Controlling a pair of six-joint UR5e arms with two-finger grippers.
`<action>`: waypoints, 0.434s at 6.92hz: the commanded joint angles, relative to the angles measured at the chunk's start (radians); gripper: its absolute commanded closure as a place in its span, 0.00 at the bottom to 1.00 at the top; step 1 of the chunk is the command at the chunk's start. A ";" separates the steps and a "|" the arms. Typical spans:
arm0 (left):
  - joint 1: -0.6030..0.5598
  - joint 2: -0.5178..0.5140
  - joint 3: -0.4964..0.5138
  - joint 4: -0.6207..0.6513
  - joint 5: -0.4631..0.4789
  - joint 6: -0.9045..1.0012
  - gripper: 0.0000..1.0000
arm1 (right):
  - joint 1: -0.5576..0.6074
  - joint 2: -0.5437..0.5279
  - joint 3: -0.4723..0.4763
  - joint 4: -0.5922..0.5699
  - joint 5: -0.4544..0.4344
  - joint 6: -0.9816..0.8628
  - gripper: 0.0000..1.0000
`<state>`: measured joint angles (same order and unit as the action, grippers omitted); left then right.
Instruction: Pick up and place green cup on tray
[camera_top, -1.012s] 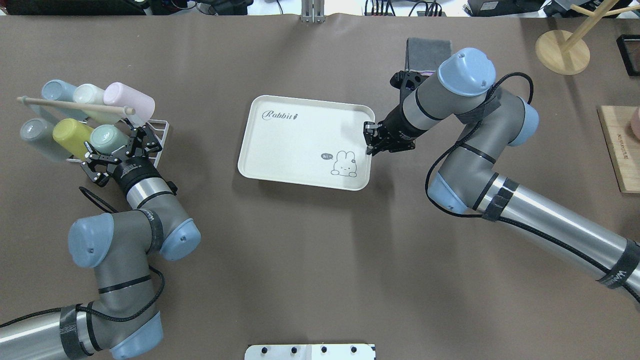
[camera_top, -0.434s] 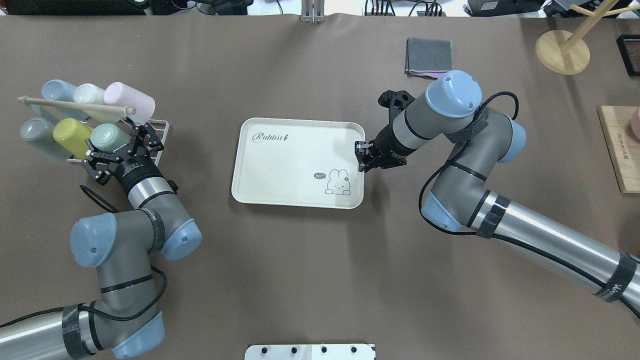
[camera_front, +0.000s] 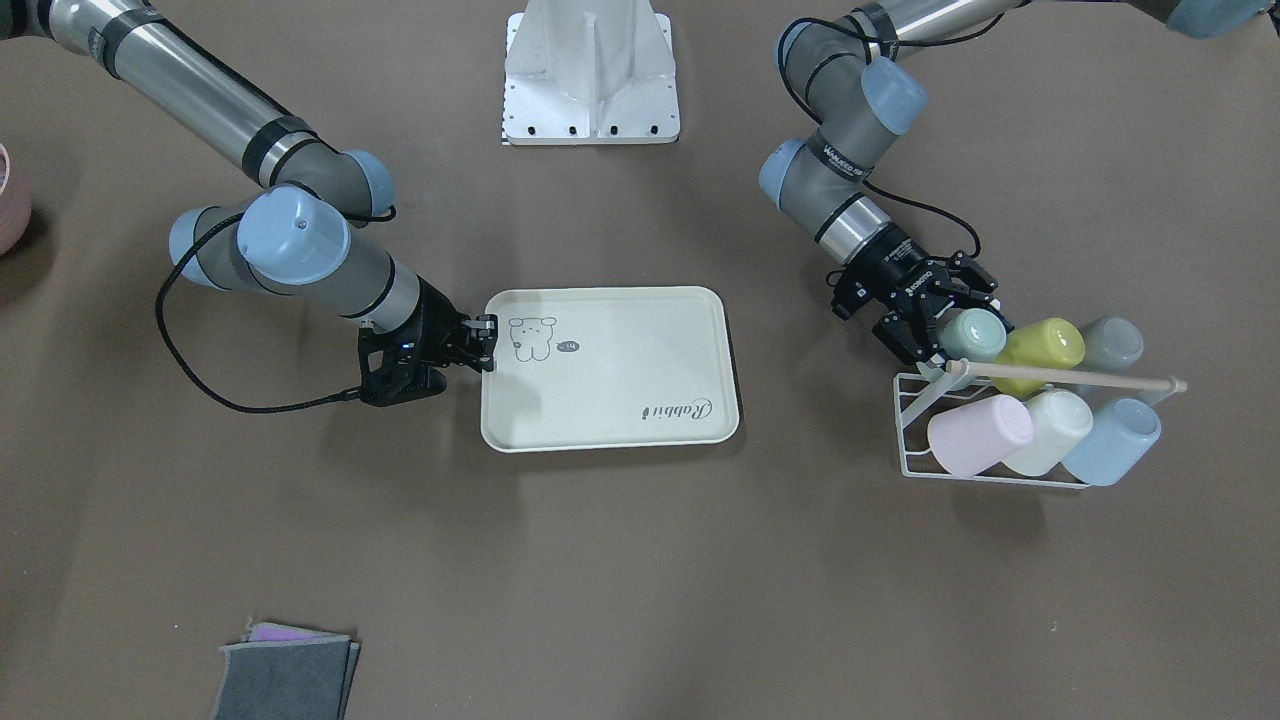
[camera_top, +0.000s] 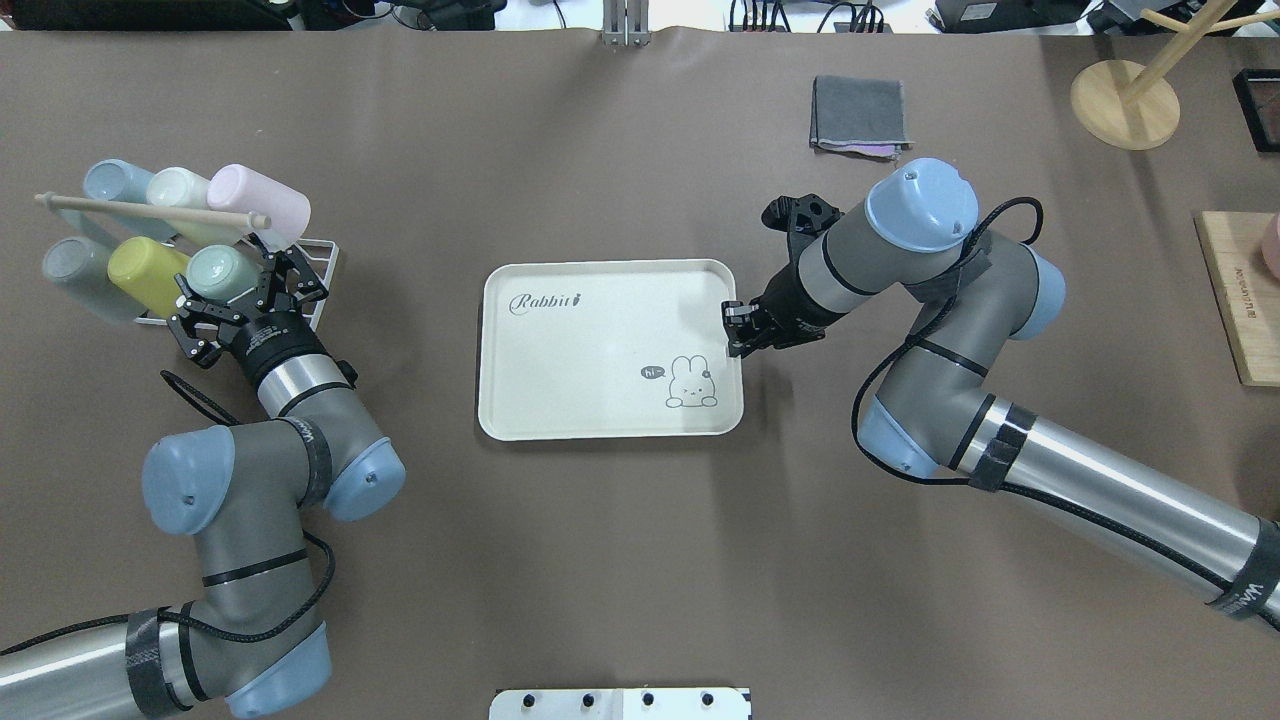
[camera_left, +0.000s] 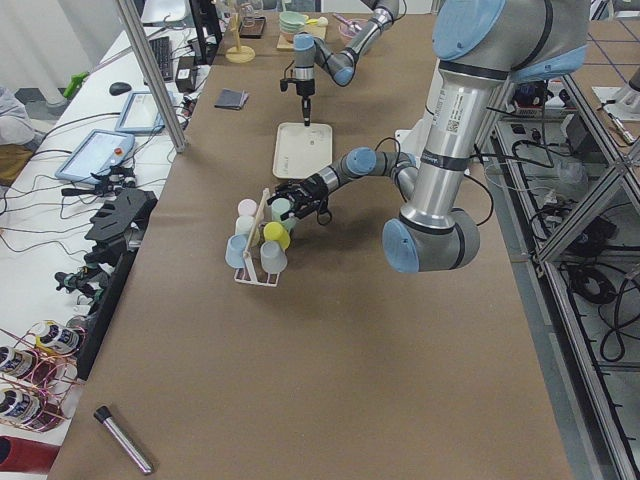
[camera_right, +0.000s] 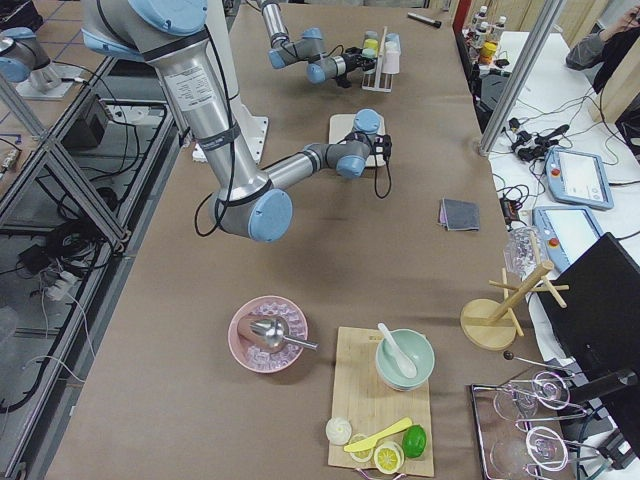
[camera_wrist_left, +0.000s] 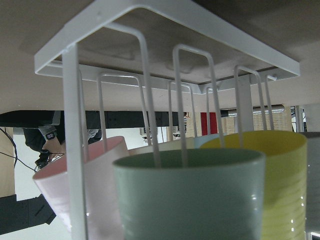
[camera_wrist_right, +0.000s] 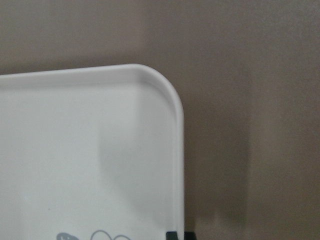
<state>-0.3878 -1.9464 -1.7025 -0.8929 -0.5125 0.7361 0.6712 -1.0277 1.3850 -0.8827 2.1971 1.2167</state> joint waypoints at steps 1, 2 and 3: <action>0.000 0.001 -0.003 0.000 -0.001 0.000 0.66 | -0.015 0.001 -0.006 0.004 -0.003 -0.003 1.00; -0.003 0.003 -0.011 0.000 -0.003 -0.001 0.70 | -0.015 0.002 -0.006 0.002 -0.002 -0.002 0.97; -0.003 0.016 -0.057 0.030 -0.007 -0.018 0.71 | -0.013 -0.003 -0.007 0.002 0.000 0.000 0.30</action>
<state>-0.3902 -1.9406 -1.7220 -0.8853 -0.5160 0.7310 0.6580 -1.0275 1.3792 -0.8800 2.1952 1.2148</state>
